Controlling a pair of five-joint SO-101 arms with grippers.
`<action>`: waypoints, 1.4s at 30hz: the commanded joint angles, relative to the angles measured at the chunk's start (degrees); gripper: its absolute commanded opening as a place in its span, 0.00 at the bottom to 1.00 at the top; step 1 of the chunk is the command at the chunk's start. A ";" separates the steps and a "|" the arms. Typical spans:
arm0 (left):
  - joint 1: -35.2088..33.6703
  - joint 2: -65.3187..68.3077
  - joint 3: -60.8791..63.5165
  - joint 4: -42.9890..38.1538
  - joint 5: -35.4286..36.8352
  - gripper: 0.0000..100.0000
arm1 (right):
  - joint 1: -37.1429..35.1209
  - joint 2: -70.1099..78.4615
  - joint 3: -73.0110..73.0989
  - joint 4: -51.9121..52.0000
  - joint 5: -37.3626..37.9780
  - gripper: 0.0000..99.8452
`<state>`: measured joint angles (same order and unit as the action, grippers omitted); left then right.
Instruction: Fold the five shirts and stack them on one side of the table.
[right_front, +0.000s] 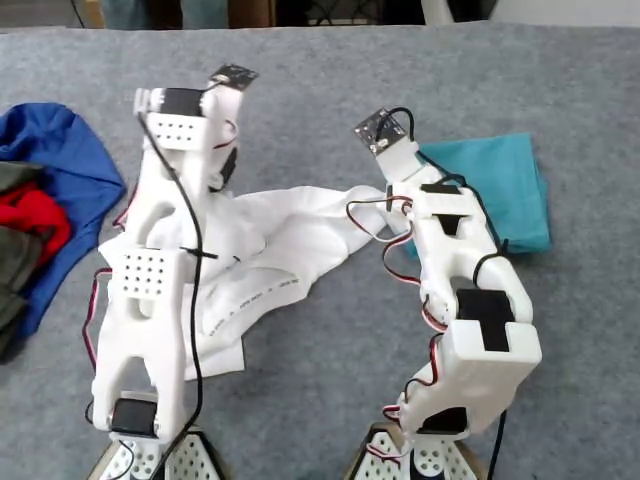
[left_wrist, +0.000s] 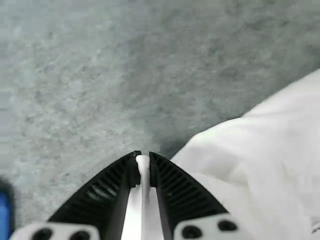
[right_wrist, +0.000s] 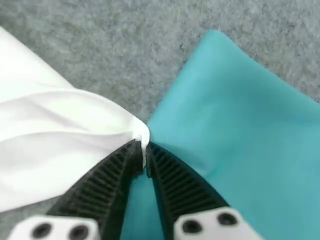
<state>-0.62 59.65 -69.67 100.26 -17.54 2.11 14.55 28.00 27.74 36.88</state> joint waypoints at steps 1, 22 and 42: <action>-3.30 -6.86 -2.59 0.70 2.90 0.03 | -0.70 -0.13 -2.33 0.26 0.53 0.01; -11.21 -66.73 27.12 0.62 7.91 0.03 | -4.04 -41.63 -28.35 19.52 -22.59 0.01; -22.11 -105.14 30.64 0.53 9.85 0.03 | -6.86 -52.62 -67.21 31.21 -26.11 0.01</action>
<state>-21.89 -44.09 -39.25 100.70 -8.31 -2.73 -37.41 -32.48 55.96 10.86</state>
